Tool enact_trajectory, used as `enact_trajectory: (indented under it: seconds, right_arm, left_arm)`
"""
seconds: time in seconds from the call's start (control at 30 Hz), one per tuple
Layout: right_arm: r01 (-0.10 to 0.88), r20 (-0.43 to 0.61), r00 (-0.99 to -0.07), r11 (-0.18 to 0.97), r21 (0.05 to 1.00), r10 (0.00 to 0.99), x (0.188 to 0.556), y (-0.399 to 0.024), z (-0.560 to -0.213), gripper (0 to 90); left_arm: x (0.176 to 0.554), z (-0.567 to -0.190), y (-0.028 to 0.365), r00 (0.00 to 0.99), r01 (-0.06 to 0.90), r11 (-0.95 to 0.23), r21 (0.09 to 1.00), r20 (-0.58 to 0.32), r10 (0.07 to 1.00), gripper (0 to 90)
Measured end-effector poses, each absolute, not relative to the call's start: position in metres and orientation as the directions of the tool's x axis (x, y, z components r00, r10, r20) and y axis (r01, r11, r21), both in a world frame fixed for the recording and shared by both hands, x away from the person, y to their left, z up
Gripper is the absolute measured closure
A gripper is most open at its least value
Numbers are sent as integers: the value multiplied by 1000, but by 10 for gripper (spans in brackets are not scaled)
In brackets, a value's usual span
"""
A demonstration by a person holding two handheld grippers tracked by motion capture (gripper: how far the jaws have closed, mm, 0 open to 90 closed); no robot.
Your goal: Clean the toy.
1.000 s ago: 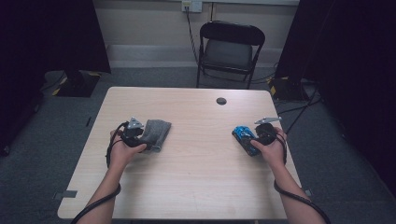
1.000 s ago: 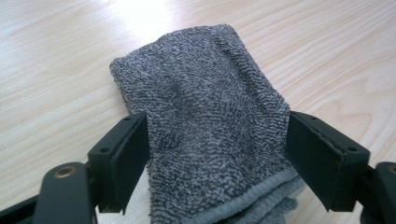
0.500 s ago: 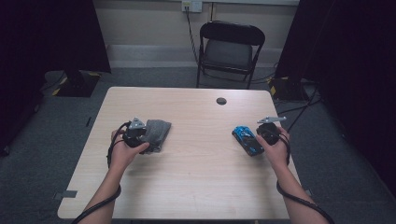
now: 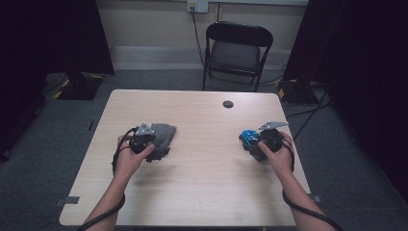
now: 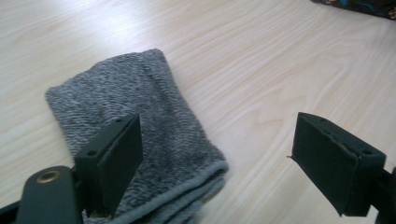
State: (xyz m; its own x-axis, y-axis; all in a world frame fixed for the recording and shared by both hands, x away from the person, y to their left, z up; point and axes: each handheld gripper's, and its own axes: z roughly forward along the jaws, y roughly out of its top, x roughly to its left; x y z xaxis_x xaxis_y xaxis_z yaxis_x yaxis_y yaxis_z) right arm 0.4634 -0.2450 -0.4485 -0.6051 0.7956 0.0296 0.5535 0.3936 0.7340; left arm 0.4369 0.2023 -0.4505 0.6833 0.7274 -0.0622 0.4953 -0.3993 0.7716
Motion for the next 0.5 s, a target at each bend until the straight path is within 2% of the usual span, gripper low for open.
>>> enact_trajectory:
  seconds: [0.5]
  right_arm:
    - [521,20,-660,439,732,751,452,-227,-448,163]
  left_arm:
    - [426,-452,180,733,473,-418,776,-83,675,161]
